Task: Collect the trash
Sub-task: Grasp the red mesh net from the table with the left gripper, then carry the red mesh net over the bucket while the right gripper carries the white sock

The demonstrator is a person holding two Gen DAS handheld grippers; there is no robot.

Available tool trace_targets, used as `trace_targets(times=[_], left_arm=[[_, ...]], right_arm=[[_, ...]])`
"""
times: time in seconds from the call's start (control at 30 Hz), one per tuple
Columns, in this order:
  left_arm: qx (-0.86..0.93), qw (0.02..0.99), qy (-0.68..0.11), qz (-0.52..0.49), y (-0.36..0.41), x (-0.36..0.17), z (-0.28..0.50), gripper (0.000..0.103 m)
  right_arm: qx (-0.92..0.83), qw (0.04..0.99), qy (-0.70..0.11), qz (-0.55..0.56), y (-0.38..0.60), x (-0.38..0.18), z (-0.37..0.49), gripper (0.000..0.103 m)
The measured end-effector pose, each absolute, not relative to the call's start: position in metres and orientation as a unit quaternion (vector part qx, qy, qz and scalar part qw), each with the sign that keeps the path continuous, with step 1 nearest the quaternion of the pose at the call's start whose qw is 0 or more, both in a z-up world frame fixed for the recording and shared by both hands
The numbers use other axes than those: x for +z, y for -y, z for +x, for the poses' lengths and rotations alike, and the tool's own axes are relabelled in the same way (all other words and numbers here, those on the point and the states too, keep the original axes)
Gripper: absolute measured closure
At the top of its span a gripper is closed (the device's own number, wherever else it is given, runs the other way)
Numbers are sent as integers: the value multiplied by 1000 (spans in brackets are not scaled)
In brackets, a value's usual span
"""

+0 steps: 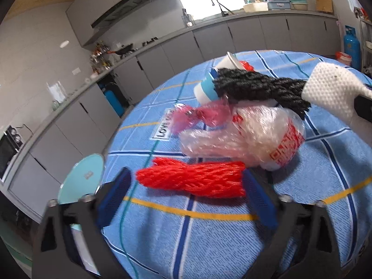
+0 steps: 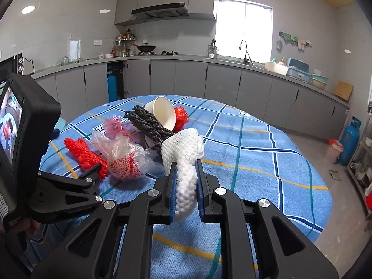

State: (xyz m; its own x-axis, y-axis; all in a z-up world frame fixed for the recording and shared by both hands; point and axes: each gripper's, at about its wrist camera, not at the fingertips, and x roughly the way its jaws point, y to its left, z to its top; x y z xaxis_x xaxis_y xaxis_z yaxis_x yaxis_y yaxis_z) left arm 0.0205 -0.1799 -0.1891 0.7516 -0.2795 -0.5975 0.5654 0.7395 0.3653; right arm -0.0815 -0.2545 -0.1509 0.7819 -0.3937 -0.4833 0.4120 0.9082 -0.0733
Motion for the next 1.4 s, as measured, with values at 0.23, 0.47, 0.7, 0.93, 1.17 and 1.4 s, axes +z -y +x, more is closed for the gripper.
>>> trace_targets(times=[0.23, 0.47, 0.7, 0.93, 1.17, 1.4], left_arm=[[-250, 884, -275, 284, 168, -192, 15, 93], [-201, 903, -222, 307, 140, -176, 7, 96], [-184, 919, -205, 281, 117, -149, 14, 96], [-153, 937, -204, 241, 89, -127, 35, 96], [-118, 950, -195, 215, 60, -109, 54, 96], [-80, 958, -191, 199, 32, -98, 73, 96]], right_arm=[[-212, 946, -244, 17, 255, -148, -84, 88], [-220, 948, -228, 0, 252, -136, -90, 88], [-206, 956, -209, -3, 241, -118, -88, 88], [-165, 967, -193, 4, 220, -103, -72, 88], [-128, 974, -185, 5, 203, -93, -46, 88], [-94, 979, -179, -7, 181, -83, -21, 88]])
